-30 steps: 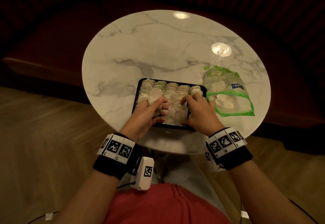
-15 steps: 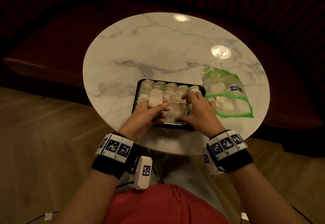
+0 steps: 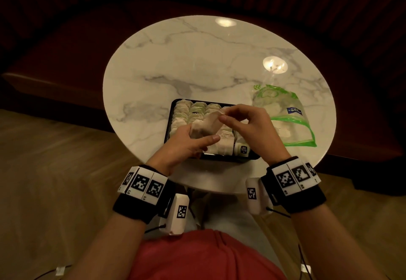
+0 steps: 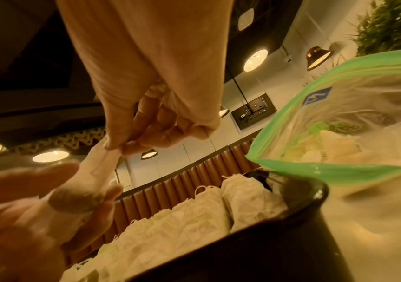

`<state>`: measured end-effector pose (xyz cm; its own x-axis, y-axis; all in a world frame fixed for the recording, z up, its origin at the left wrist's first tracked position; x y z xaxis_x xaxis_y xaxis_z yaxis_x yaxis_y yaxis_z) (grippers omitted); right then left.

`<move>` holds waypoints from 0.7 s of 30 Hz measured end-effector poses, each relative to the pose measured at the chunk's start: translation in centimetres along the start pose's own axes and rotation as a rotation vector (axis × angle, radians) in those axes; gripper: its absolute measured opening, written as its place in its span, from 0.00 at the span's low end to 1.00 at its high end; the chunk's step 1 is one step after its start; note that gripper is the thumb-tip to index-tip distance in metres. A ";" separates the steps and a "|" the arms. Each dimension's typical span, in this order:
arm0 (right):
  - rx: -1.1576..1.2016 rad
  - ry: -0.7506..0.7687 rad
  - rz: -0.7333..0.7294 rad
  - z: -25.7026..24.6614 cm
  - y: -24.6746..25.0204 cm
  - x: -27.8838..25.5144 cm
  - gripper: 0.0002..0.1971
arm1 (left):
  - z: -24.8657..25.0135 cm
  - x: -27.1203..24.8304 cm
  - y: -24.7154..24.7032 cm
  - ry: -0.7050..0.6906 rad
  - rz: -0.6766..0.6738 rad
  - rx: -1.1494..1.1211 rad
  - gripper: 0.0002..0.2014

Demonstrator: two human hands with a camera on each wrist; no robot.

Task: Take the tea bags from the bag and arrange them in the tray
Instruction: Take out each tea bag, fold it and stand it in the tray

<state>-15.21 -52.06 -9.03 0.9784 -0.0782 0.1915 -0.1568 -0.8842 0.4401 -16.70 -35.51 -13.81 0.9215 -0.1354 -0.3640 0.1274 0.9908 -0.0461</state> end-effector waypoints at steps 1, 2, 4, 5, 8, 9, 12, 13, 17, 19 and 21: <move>0.013 -0.006 0.000 0.0 0.4 0.0 0.02 | 0.0 0.1 0.1 0.005 0.007 -0.022 0.14; 0.026 -0.011 0.000 0.0 0.7 0.0 0.02 | -0.1 0.2 0.3 0.002 0.021 -0.034 0.12; 0.045 -0.020 0.006 0.1 1.4 0.1 0.03 | 0.0 0.4 0.7 -0.015 0.063 -0.055 0.08; 0.053 -0.022 0.012 0.1 1.7 0.1 0.03 | 0.1 0.5 1.0 -0.023 0.095 -0.076 0.07; 0.062 -0.019 0.009 -0.2 2.4 0.2 0.03 | 0.5 0.9 2.2 -0.056 0.243 -0.169 0.06; 0.062 -0.016 0.000 -0.4 2.5 0.2 0.03 | 0.7 1.0 2.6 -0.068 0.295 -0.205 0.05; 0.087 -0.019 -0.037 -1.1 2.6 0.2 0.05 | 1.6 0.8 2.9 -0.122 0.345 -0.280 0.03; 0.102 -0.025 -0.047 -1.3 2.5 0.2 0.05 | 2.0 0.6 2.7 -0.140 0.333 -0.279 0.03; 0.147 -0.051 -0.093 -1.9 2.1 0.1 0.05 | 3.9 -0.6 1.1 -0.247 0.149 -0.203 0.10; 0.148 -0.052 -0.106 -2.2 2.1 0.1 0.05 | 4.4 -1.1 0.3 -0.293 0.101 -0.094 0.10; 0.148 -0.051 -0.107 -2.4 2.1 0.0 0.06 | 4.4 -1.2 -0.1 -0.317 0.110 -0.028 0.03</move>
<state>-15.91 -52.83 -6.00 0.9945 0.0003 0.1045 -0.0335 -0.9465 0.3211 -16.20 -35.47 -9.31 0.9980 -0.0180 -0.0606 0.0150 0.9987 -0.0494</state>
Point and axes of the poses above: each hand's wrist, its own x-axis towards the middle knuckle, its own y-axis out of the back of the hand, z = x × y, the point moved 4 cm from there along x, towards the middle knuckle, and after that the axes turned 11 degrees about z, right-handed, at the moved point
